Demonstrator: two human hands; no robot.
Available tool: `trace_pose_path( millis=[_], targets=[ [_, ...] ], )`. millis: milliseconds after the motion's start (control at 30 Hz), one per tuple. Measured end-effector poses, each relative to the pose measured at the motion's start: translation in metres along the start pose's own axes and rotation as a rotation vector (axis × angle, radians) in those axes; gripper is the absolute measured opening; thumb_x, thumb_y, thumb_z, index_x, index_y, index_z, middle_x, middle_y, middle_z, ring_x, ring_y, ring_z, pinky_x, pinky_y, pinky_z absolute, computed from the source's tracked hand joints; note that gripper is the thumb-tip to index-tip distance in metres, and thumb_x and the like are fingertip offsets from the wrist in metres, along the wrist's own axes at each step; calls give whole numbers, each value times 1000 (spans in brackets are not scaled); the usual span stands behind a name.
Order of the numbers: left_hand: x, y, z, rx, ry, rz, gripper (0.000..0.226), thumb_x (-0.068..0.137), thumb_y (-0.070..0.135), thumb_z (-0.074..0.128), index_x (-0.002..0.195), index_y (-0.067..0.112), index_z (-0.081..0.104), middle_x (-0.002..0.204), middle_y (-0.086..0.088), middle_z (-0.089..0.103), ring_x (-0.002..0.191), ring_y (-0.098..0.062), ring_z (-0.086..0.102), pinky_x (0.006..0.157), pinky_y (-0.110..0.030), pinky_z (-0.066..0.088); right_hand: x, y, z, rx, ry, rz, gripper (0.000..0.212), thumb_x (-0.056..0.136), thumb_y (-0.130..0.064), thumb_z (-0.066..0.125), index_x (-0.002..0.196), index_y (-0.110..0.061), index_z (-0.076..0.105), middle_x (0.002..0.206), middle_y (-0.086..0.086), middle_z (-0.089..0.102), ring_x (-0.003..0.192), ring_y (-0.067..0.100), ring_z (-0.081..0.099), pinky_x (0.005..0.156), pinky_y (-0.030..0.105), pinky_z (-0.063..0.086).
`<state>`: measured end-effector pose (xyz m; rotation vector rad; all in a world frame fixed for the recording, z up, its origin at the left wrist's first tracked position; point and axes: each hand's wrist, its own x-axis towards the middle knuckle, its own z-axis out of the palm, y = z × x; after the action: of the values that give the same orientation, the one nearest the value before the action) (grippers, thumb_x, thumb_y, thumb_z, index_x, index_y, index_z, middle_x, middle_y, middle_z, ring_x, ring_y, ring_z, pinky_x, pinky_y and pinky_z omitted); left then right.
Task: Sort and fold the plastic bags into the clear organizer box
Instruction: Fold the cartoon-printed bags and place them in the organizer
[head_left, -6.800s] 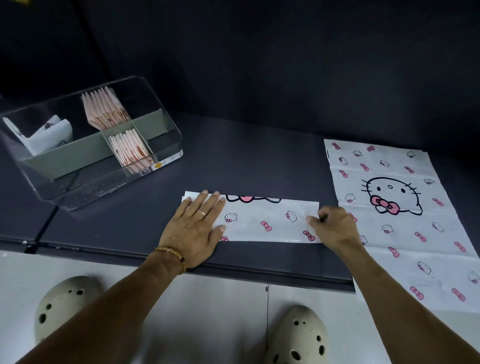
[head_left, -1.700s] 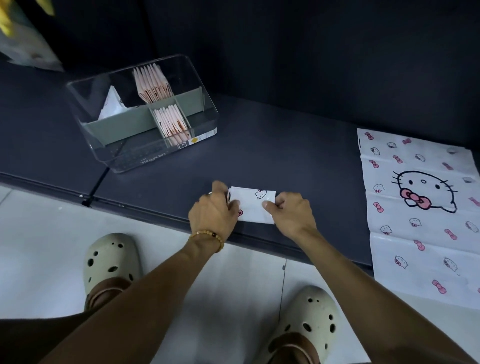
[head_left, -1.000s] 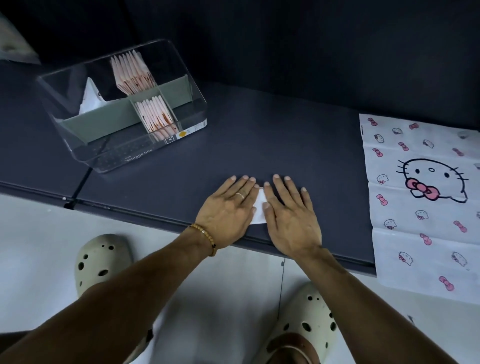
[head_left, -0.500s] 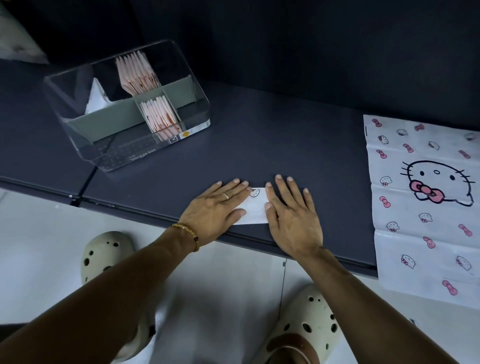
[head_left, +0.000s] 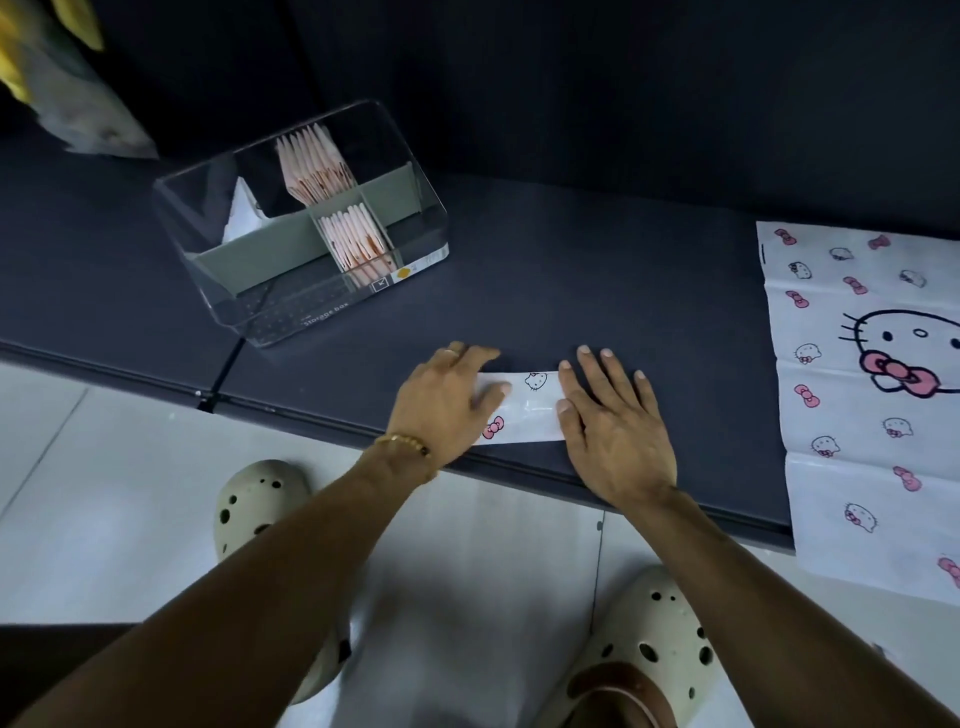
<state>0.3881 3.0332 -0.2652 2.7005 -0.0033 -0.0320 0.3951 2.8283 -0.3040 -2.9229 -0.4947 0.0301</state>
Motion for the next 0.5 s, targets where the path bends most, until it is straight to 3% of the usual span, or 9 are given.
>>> trace_pose_path(
  millis=[167, 267, 333, 433, 500],
  targets=[
    [26, 14, 2, 133, -280, -30, 45, 83, 46, 64, 116, 17, 53, 117, -6, 57, 112, -24, 47, 93, -35, 40, 0, 1, 1, 15, -2, -13, 53, 100, -38, 19, 145, -20, 41, 155, 1, 33, 145, 23, 23, 117, 48, 18],
    [28, 18, 1, 107, -328, -31, 44, 87, 42, 61, 121, 15, 53, 123, -8, 54, 118, -25, 45, 98, -36, 38, -1, 2, 0, 1, -29, -17, 55, 100, -39, 15, 148, -21, 34, 157, -1, 27, 147, 20, 17, 119, 45, 13],
    [25, 16, -4, 1, -348, -25, 36, 89, 37, 60, 118, 15, 53, 121, -8, 55, 113, -24, 49, 92, -34, 42, 0, 0, -3, 16, -57, -13, 55, 101, -39, 13, 150, -21, 29, 159, -3, 20, 148, 17, 10, 120, 40, 5],
    [21, 8, -21, -334, -385, -43, 16, 90, 28, 62, 95, 18, 51, 99, -4, 63, 84, -16, 60, 67, -21, 45, 9, -10, -12, 306, -100, 43, 49, 105, -33, 22, 151, -16, 25, 160, -7, 15, 146, 4, 3, 117, 26, -4],
    [18, 0, -37, -537, -352, -58, 15, 88, 24, 65, 87, 18, 51, 85, 4, 62, 74, -9, 59, 59, -16, 44, 24, -26, -27, 643, -191, 162, 46, 104, -35, 28, 148, -23, 34, 154, -15, 26, 142, -2, 13, 117, 22, 7]
  ],
)
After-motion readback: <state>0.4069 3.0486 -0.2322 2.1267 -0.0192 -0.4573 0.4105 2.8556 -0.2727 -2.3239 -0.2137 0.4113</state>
